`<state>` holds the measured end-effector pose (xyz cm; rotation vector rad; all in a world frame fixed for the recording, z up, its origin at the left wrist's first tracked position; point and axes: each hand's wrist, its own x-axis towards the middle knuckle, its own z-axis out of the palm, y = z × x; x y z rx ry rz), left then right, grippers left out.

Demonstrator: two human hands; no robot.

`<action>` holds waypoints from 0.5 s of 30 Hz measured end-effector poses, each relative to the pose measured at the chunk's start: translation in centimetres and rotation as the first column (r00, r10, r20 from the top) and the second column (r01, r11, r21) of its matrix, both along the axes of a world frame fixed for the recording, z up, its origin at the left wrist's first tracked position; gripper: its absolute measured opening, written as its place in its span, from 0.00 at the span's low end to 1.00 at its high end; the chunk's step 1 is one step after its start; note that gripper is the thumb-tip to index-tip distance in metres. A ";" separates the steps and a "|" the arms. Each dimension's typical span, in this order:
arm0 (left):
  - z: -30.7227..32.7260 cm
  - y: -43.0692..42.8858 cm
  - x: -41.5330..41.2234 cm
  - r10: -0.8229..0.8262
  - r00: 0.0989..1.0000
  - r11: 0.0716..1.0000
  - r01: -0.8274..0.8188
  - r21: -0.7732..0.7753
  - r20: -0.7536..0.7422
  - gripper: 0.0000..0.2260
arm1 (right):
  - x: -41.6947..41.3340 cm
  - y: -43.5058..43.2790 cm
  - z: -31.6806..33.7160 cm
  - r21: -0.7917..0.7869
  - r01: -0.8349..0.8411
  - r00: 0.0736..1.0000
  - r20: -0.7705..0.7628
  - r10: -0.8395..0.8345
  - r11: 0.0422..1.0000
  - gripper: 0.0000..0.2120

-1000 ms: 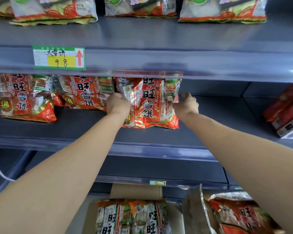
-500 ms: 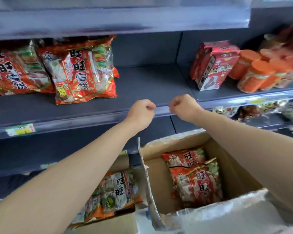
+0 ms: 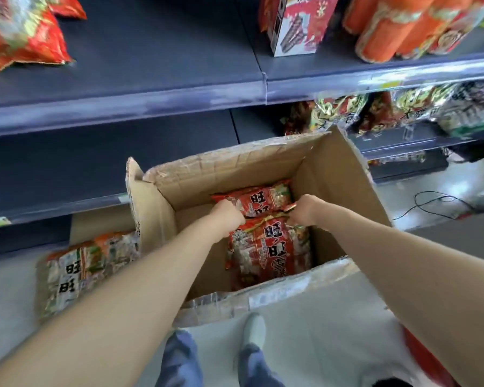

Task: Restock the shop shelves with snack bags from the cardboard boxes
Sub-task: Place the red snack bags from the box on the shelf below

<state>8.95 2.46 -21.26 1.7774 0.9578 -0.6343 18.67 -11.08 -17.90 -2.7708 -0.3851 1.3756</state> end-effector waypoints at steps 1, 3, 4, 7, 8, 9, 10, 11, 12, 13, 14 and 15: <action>-1.3 -0.3 0.0 0.032 0.998 0.999 -0.032 -0.014 -0.049 0.09 | 0.3 -0.5 -1.5 -0.014 -0.022 1.000 -0.022 0.021 1.000 0.21; -3.6 -0.7 0.0 0.065 0.989 0.998 -0.067 -0.013 -0.131 0.16 | 0.5 -1.1 -3.7 -0.020 0.055 0.997 -0.050 -0.056 0.998 0.21; -4.4 -0.9 0.0 0.057 0.985 0.998 -0.058 -0.004 -0.164 0.17 | 0.5 -1.3 -4.2 -0.009 0.106 0.993 -0.044 -0.106 0.994 0.20; -7.0 -1.5 0.2 0.004 0.972 1.000 -0.006 -0.009 -0.235 0.16 | 1.9 -2.8 -7.0 -0.028 0.249 0.962 -0.106 -0.250 0.968 0.19; -7.8 -1.8 0.2 -0.011 0.967 1.000 0.003 -0.030 -0.253 0.15 | 2.3 -3.4 -8.0 -0.065 0.184 0.973 -0.130 -0.191 0.981 0.19; -8.5 -2.1 0.3 -0.019 0.961 0.998 0.003 -0.060 -0.276 0.15 | 2.5 -3.8 -8.9 -0.071 0.173 0.971 -0.152 -0.182 0.982 0.18; -9.1 -2.3 0.3 -0.016 0.956 0.996 -0.011 -0.090 -0.293 0.13 | 2.6 -4.0 -9.8 -0.065 0.202 0.962 -0.173 -0.210 0.977 0.17; -9.6 -2.5 0.4 -0.001 0.951 0.993 -0.035 -0.110 -0.310 0.13 | 2.8 -4.2 -10.6 -0.054 0.271 0.942 -0.192 -0.277 0.961 0.17; -10.0 -2.7 0.4 0.015 0.947 0.990 -0.059 -0.126 -0.322 0.13 | 3.1 -4.2 -11.3 -0.054 0.324 0.922 -0.207 -0.328 0.944 0.16; -10.1 -2.9 0.5 0.027 0.943 0.986 -0.079 -0.144 -0.332 0.15 | 3.3 -4.2 -11.7 -0.056 0.355 0.905 -0.232 -0.358 0.933 0.15; -10.4 -3.1 0.5 0.044 0.939 0.983 -0.102 -0.154 -0.342 0.17 | 3.5 -4.2 -12.0 -0.061 0.375 0.892 -0.249 -0.378 0.925 0.15; -10.5 -3.2 0.6 0.063 0.936 0.980 -0.125 -0.157 -0.347 0.18 | 3.7 -4.2 -12.2 -0.047 0.401 0.881 -0.254 -0.400 0.915 0.16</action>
